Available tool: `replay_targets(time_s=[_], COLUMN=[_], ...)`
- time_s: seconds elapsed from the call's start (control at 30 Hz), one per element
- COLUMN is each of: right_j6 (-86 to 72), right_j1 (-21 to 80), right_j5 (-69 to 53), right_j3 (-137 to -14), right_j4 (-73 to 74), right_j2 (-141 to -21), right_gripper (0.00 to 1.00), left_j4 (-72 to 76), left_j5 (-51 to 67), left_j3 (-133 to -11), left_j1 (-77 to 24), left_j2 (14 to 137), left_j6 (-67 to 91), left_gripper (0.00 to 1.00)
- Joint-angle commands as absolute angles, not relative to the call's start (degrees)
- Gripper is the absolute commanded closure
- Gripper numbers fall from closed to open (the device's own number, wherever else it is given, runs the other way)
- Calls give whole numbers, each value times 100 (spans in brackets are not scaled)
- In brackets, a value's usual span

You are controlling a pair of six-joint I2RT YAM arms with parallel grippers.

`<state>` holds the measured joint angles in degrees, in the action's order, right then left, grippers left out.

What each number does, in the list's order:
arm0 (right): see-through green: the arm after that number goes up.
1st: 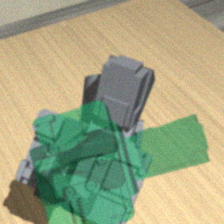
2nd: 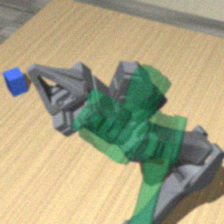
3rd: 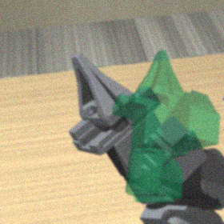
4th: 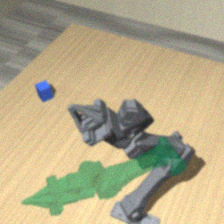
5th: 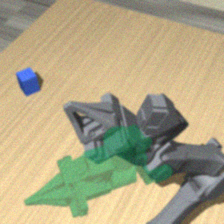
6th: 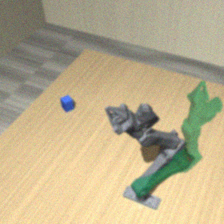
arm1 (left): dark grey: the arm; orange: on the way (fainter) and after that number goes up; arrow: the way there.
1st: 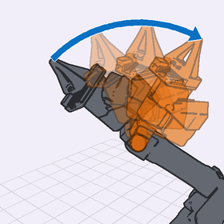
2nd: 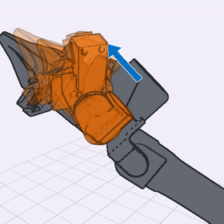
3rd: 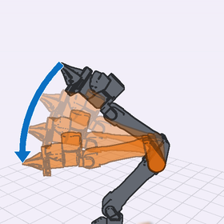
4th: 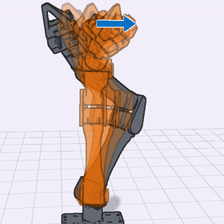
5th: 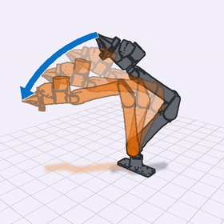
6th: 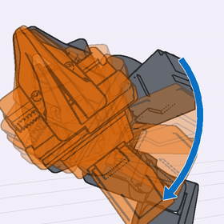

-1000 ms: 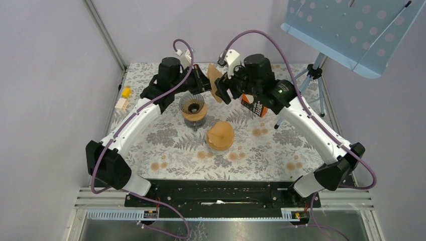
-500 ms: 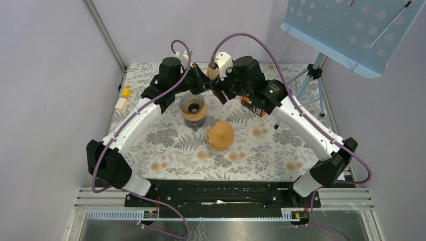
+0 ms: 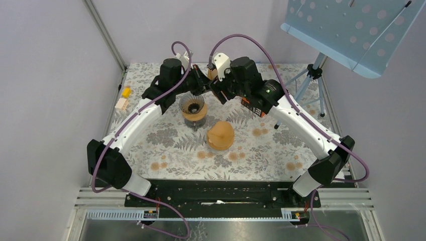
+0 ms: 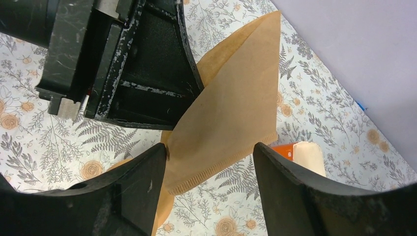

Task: Place the coffee filter in the dripper
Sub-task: Place the coffee filter in the coffee dripper.

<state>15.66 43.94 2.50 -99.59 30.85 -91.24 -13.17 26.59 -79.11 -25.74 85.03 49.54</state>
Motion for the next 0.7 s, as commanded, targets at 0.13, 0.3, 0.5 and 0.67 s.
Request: replay_targets(time_s=[0.13,0.3,0.5,0.67], right_j6=[1533,1488,1485,1528], right_j1=[4450,4452,4454,4450], right_j5=[57,18,-119,109], right_j3=[-10302,-10355,-10314,-10316], right_j4=[3067,3109,3103,3079], right_j2=[-8897,-8906,-9000,-9067], right_gripper=[28,28,29,30], left_j4=[-989,-963,-936,-934], left_j5=[2493,2500,2520,2546], left_j3=[-7900,-7880,-7860,-7837], left_j1=[-2602,-2616,-2619,-2619], left_j2=[8395,8378,8363,8345], left_j6=[4896,4912,4939,4952], left_gripper=[100,100,100,100])
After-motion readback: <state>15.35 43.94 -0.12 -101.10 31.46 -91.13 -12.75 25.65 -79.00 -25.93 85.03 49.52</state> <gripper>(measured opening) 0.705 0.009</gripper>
